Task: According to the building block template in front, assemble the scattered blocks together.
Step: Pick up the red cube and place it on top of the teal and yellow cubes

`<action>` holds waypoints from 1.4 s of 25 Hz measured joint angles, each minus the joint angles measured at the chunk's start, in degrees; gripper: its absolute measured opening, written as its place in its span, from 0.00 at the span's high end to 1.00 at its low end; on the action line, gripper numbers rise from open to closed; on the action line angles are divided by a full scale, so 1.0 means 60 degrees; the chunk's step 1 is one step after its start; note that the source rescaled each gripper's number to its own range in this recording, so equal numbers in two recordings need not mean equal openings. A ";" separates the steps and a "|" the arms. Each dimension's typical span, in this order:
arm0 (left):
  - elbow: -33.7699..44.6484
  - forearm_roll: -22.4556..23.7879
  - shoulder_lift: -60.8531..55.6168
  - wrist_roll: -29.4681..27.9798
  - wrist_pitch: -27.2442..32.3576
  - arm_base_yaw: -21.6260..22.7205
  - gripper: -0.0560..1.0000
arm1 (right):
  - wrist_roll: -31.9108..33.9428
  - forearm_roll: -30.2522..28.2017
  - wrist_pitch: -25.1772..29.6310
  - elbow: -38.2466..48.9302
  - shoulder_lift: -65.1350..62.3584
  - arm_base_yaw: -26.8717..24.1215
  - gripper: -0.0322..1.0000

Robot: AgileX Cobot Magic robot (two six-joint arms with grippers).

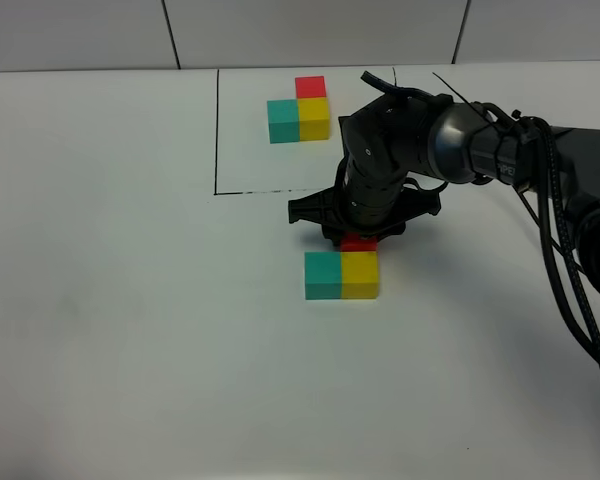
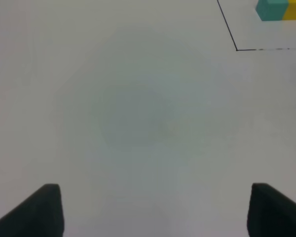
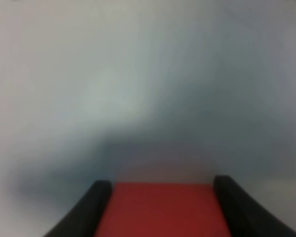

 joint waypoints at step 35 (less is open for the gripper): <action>0.0000 0.0000 0.0000 0.0000 0.0000 0.0000 0.19 | 0.0068 0.0051 0.0178 0.0000 0.0007 0.0129 0.95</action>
